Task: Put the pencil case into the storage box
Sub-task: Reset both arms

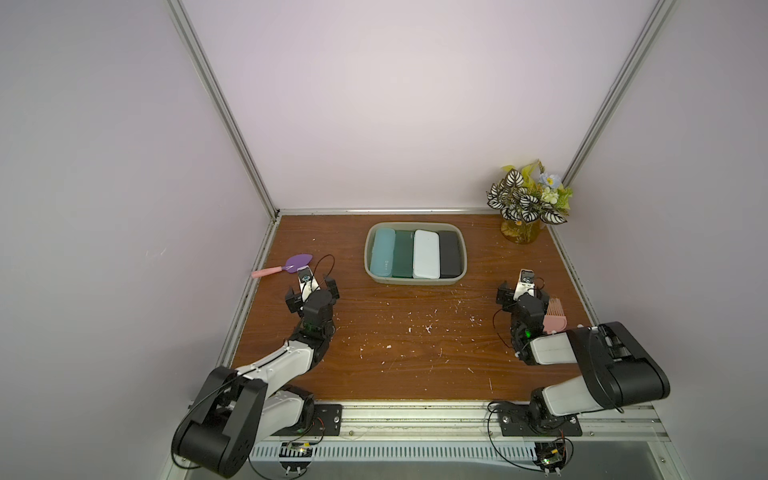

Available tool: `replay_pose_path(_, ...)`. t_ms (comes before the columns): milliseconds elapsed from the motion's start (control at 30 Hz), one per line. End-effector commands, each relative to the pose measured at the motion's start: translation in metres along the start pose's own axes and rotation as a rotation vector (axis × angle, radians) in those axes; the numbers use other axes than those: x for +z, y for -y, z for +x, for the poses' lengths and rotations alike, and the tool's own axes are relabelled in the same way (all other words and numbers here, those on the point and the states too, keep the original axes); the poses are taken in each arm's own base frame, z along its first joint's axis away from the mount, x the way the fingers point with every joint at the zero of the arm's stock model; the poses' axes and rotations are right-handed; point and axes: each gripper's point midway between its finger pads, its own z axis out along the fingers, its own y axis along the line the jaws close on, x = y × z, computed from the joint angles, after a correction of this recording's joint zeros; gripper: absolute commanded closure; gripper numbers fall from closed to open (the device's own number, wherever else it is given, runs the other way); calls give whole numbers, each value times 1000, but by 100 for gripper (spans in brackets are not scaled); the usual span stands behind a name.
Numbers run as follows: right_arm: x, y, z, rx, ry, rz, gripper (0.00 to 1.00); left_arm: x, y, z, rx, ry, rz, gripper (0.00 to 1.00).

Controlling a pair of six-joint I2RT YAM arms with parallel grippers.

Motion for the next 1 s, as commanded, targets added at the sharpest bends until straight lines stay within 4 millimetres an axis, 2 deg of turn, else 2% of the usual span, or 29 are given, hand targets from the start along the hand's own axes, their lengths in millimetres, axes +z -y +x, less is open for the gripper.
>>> replay_pose_path(0, 0, -4, -40, 72, 144, -58, 1, 10, 1, -19, 29, 67, -4, 1)
replay_pose_path(33, 0, -7, -37, 68, 145, -82, 1, 13, 10, -16, 51, 43, 52, 1)
replay_pose_path(67, -1, -6, -35, 76, 157, -81, 1, 14, 10, -13, 65, 34, 58, 1)
replay_pose_path(100, -4, -5, -38, 86, 193, -85, 1, 13, 4, -6, 60, 36, 39, 1)
replay_pose_path(133, -1, -6, -33, 70, 168, -84, 1, 8, -6, 2, 22, 59, 30, 0)
replay_pose_path(167, 1, -7, -32, 69, 143, -88, 1, 4, -15, 0, -5, 106, 26, 0)
replay_pose_path(300, 0, -6, -35, 81, 170, -90, 1, 9, -14, 4, 0, 64, 59, 1)
replay_pose_path(500, 1, -6, -34, 82, 161, -89, 1, 19, 20, 9, 119, 37, 201, 4)
replay_pose_path(600, 1, -5, -34, 83, 162, -89, 1, 15, 36, 9, 198, 54, 289, 7)
replay_pose_path(667, 1, -5, -34, 83, 163, -89, 1, 5, 11, 0, 126, 132, 204, 4)
replay_pose_path(733, 0, -5, -34, 84, 163, -89, 1, -9, -35, -3, -19, 222, 37, 2)
replay_pose_path(767, 0, -5, -34, 83, 162, -88, 1, -13, -38, -9, -26, 268, 37, 2)
replay_pose_path(867, 0, -5, -34, 84, 163, -89, 1, -14, -25, -3, 15, 233, 84, 1)
replay_pose_path(967, 0, -4, -34, 84, 164, -87, 1, -17, -34, -9, -1, 258, 37, 2)
